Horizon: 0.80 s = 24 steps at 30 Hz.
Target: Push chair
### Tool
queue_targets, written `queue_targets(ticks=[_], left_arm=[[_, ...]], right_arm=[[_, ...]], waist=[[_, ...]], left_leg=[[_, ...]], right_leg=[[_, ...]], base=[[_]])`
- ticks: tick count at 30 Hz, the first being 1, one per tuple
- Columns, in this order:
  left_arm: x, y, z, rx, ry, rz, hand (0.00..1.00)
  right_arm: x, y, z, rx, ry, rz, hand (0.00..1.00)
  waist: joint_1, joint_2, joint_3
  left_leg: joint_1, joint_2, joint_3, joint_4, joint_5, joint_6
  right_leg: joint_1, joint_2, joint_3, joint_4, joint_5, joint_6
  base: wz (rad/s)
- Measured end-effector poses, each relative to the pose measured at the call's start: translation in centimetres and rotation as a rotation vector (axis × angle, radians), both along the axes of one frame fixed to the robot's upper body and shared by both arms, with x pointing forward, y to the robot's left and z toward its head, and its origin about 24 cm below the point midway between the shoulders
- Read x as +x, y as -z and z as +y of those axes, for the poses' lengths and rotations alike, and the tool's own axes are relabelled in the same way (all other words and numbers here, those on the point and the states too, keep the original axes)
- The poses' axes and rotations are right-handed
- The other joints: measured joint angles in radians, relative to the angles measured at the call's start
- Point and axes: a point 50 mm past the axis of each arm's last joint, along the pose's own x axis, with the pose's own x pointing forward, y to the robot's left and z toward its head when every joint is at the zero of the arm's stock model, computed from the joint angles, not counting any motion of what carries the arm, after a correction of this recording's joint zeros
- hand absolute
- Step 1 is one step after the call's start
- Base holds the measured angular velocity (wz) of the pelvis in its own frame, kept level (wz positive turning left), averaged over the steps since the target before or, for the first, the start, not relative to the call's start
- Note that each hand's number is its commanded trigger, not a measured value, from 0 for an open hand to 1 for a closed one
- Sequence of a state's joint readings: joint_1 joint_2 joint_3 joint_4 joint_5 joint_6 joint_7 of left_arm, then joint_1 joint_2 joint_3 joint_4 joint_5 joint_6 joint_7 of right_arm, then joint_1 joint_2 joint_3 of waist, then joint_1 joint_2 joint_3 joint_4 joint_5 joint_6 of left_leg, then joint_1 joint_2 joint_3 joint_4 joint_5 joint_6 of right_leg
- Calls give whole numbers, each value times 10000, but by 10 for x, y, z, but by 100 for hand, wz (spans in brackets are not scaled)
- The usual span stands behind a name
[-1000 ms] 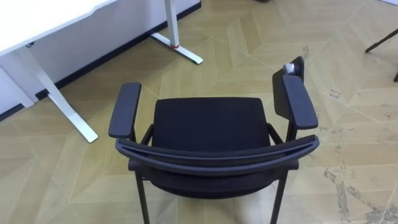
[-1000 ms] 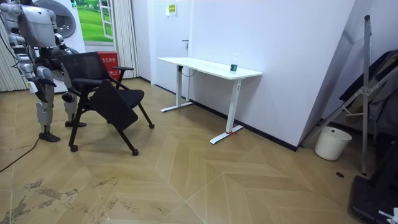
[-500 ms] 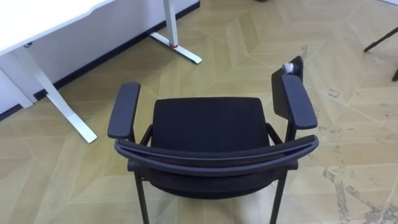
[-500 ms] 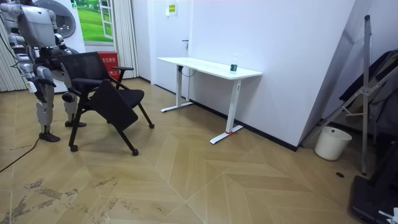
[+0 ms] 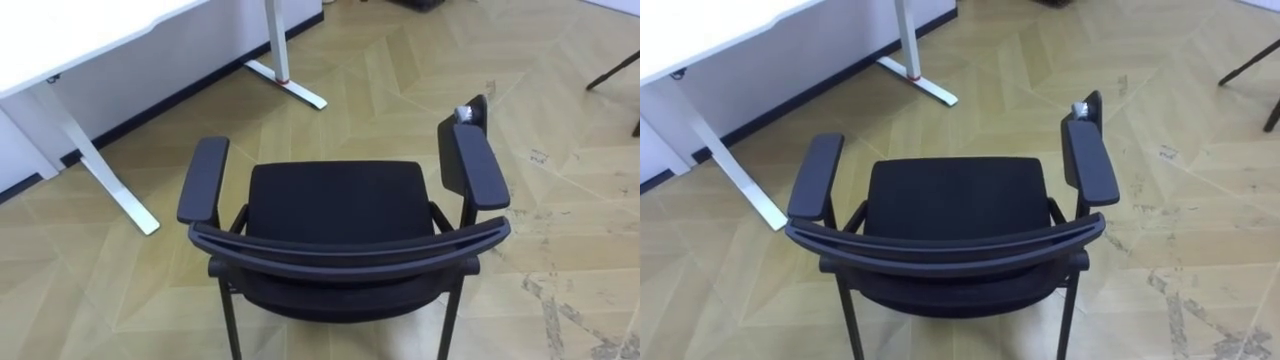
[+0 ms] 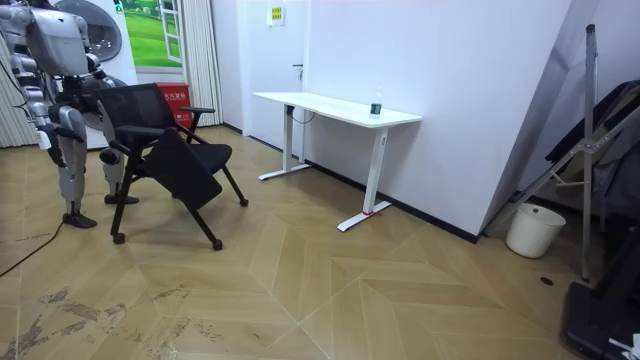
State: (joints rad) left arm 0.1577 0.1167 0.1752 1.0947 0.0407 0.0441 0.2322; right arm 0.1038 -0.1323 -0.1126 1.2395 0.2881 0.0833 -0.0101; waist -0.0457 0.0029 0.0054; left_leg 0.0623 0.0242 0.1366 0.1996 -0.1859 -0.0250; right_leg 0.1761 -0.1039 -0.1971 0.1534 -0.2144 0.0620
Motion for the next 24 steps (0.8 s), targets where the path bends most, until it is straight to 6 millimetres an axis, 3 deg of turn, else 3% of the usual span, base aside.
queue_targets(ticks=[4,9,15,19,21,24], left_arm=[[26,-13,16,1353,566,-845,0],[75,-40,28,3382,1658,-2515,0],[105,-62,31,4418,2199,-3720,0],[136,-99,32,5640,2999,-5426,0],[148,-118,33,6554,3637,-6078,0],[157,-129,24,6977,4391,-6560,0]], right_arm=[[-2,-1,-2,-97,-11,-26,0],[1,-1,-5,-161,2,-180,0],[-1,-4,-15,-347,21,-150,0],[3,-4,-15,-381,-252,-198,0],[5,-5,-15,-446,-426,-305,0],[3,-4,-15,-465,-297,-306,0]], waist=[[-73,101,-1],[-79,285,-22],[-86,610,-72],[-8,537,-37],[-60,500,-81],[-135,491,-85]], left_leg=[[-10,-3,-7,-17,1,0],[19,-6,12,-36,1,0],[22,-6,-2,-37,2,-2],[-16,-11,-32,-20,3,-1],[5,-15,-22,-19,3,-1],[3,-14,-21,-9,3,0]], right_leg=[[-2,3,-20,-5,0,0],[-14,1,23,-10,1,-1],[-25,1,35,-24,1,-2],[-40,-1,17,-30,0,-1],[-25,-2,25,-27,1,0],[-21,0,30,-23,1,-1]], base=[[1],[0],[0],[0],[0],[0]])
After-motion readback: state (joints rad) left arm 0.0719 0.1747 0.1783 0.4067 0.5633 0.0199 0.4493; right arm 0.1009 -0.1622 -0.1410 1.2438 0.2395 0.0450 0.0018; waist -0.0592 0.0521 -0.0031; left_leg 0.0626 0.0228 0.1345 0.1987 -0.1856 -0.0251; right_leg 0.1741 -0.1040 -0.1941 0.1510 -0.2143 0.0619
